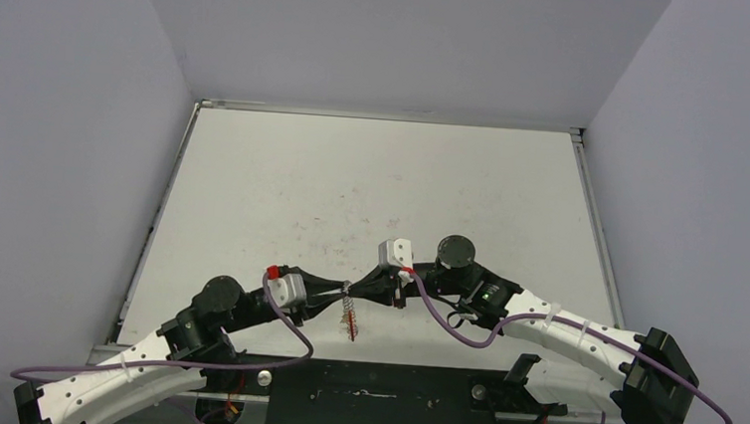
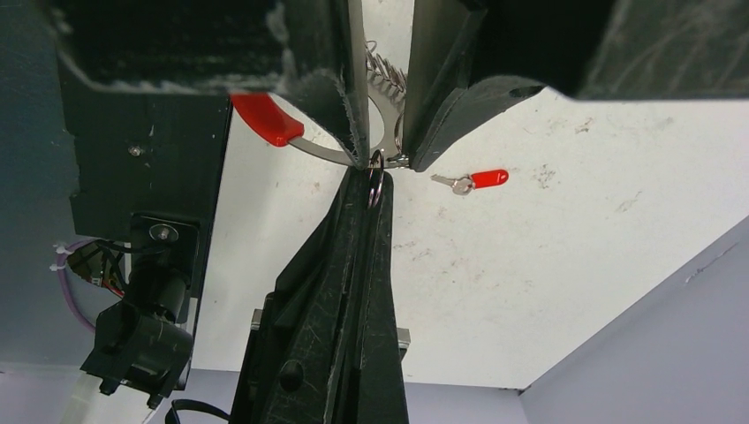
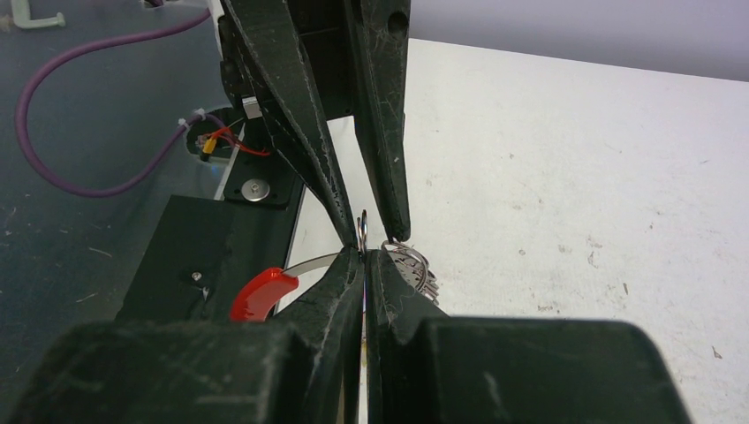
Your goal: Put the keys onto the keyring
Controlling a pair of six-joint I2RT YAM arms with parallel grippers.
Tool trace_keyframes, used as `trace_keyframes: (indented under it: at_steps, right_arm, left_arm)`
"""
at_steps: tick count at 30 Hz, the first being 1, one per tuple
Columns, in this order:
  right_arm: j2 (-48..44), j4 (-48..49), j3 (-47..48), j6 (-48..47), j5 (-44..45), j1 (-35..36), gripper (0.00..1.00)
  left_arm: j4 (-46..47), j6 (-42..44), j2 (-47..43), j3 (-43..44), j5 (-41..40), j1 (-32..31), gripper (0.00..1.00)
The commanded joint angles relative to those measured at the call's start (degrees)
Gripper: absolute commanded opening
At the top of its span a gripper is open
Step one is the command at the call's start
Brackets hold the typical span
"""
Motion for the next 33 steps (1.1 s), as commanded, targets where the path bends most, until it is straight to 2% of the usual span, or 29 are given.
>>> trace_keyframes:
  at_steps: [1,18,27,30,33]
  right_arm:
    - [-1.63,3.55,0.42,-0.42,-0.89,0.39,0.00]
    - [-0.69,3.63,0.34,-0.38,-1.16,0.47,0.00]
    - [-0.53,3.52,0.22,-0.42,-1.07,0.47,0.00]
    - [-0.66,3.53,0.31,-0.36,-1.07,0.52,0.00]
    - [-0.75,3.53,0.38,-0.33,-1.07,0.49,0.00]
  left_arm:
    - [-0.33,0.11,0.42,2.35,-0.64,-0.22,0.20]
    - [5.67,-1.10,1.66,1.90,0.66,-0.22,0.19]
    - [6.90,-1.96,1.38,1.27,0.51,-0.22,0.23]
    - [6.89,-1.90,1.65,1.27,0.55,-0.22,0.21]
    - [6.05,-1.56,2.00,1.43,0.54,-0.22,0.10]
